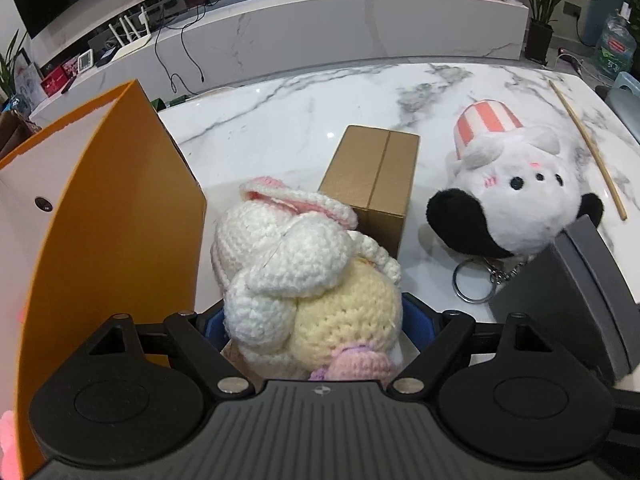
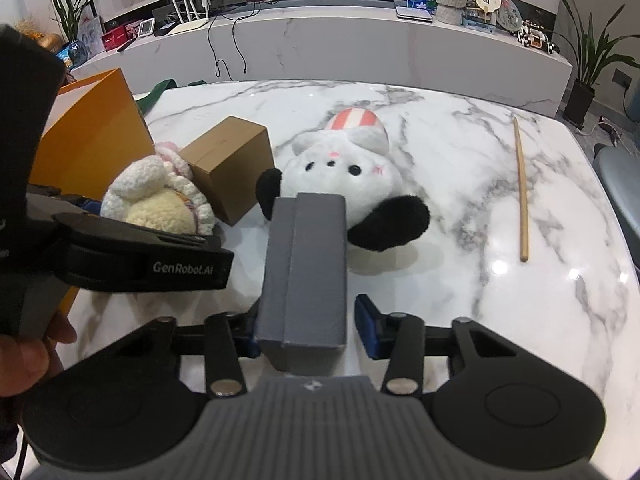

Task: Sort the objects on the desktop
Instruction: 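Grasp the crocheted bunny with the left gripper while the right gripper grasps the gray box, then lift the crocheted bunny and gray box and carry both over the white box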

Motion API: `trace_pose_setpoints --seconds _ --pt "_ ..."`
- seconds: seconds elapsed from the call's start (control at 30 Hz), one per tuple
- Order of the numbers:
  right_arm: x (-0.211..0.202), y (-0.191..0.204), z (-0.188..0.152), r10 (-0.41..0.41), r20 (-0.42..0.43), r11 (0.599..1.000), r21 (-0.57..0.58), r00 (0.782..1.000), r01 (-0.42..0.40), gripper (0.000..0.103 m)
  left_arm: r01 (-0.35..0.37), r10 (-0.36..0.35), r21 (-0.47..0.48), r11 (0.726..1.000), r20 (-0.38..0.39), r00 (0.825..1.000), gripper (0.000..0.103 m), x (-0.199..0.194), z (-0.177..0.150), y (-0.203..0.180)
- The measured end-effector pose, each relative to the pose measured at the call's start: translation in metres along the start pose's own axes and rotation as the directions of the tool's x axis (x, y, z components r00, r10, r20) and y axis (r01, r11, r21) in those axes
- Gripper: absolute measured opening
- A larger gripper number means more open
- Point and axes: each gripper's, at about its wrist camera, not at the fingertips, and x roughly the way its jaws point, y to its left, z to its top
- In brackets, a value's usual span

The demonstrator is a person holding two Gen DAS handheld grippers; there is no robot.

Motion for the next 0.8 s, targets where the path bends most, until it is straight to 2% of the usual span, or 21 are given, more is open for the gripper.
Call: trace_pose_setpoints --seconds 0.33,0.53,0.6,0.67,0.7,0.73,0.8 --pt "0.007 0.001 -0.001 0.000 -0.003 1.000 0.009 1.000 0.000 0.046 -0.010 0.011 -0.041 0.999 0.019 1.000 0.103 0.010 0.005 0.001" --pt "0.009 -0.001 -0.001 0.002 -0.006 1.000 0.014 1.000 -0.002 0.046 0.011 -0.008 -0.069 0.998 0.040 0.999 0.103 0.011 0.003 0.006" --pt "0.009 -0.001 -0.001 0.002 -0.005 1.000 0.015 1.000 -0.002 0.046 0.019 -0.016 -0.070 0.997 0.043 0.999 0.097 0.010 0.002 0.008" --pt "0.009 -0.001 0.000 0.005 -0.002 1.000 0.017 1.000 -0.005 0.046 0.029 -0.026 -0.065 0.997 0.040 0.999 0.096 0.009 0.001 0.010" --pt "0.008 -0.001 0.000 0.006 0.001 1.000 0.016 1.000 -0.006 0.044 0.032 -0.029 -0.063 0.997 0.039 0.999 0.095 0.008 0.001 0.011" --pt "0.008 -0.001 0.001 0.011 0.000 1.000 0.017 1.000 -0.011 0.039 0.035 -0.032 -0.059 0.998 0.038 0.999 0.095 0.008 0.000 0.011" --pt "0.006 -0.001 0.002 0.019 -0.002 1.000 0.019 1.000 -0.019 0.037 0.043 -0.042 -0.047 0.998 0.036 0.998 0.093 0.006 -0.002 0.011"
